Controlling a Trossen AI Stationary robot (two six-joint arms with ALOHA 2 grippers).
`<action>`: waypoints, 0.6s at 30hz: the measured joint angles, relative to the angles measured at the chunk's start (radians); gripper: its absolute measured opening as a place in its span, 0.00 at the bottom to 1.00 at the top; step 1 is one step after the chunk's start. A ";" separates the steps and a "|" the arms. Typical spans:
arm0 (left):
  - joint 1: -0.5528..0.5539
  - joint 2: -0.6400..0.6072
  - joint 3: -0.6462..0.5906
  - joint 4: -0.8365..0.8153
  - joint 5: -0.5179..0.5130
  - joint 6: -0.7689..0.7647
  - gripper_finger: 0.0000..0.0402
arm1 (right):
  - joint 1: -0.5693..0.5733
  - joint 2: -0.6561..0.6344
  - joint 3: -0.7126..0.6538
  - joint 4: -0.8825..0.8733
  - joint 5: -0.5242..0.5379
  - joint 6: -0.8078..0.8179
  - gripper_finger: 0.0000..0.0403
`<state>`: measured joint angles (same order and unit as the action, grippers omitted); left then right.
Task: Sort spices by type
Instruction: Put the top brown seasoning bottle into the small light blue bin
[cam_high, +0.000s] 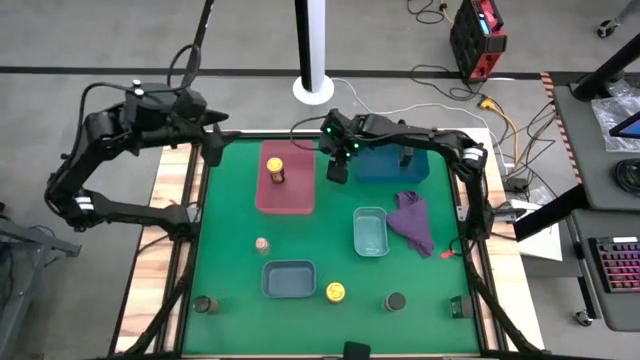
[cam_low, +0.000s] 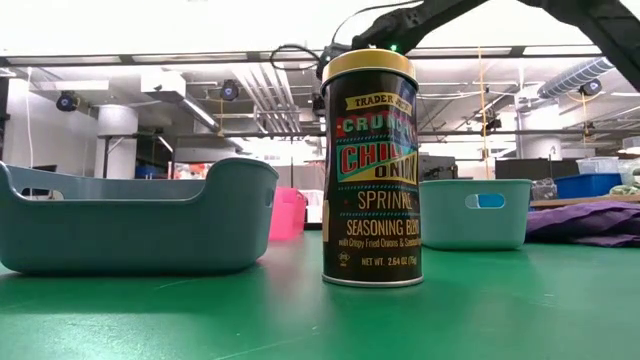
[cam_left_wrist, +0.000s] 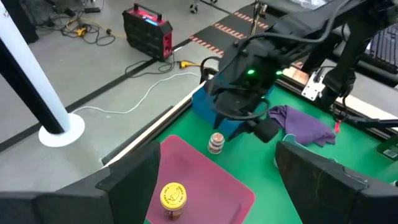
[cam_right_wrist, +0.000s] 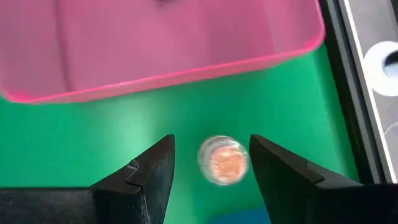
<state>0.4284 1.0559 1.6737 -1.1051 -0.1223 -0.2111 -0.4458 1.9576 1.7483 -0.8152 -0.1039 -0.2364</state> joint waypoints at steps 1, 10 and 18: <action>0.000 -0.004 0.000 0.000 0.000 0.000 0.75 | -0.003 0.009 0.005 -0.003 0.001 -0.002 0.49; 0.000 -0.020 0.000 -0.001 -0.002 0.024 0.75 | -0.006 0.023 0.006 -0.025 0.002 -0.121 0.50; 0.000 -0.021 0.000 0.000 -0.002 0.069 0.75 | -0.010 0.043 0.002 -0.025 0.062 -0.135 0.65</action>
<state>0.4286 1.0351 1.6733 -1.1054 -0.1246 -0.1420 -0.4557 2.0002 1.7502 -0.8398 -0.0418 -0.3717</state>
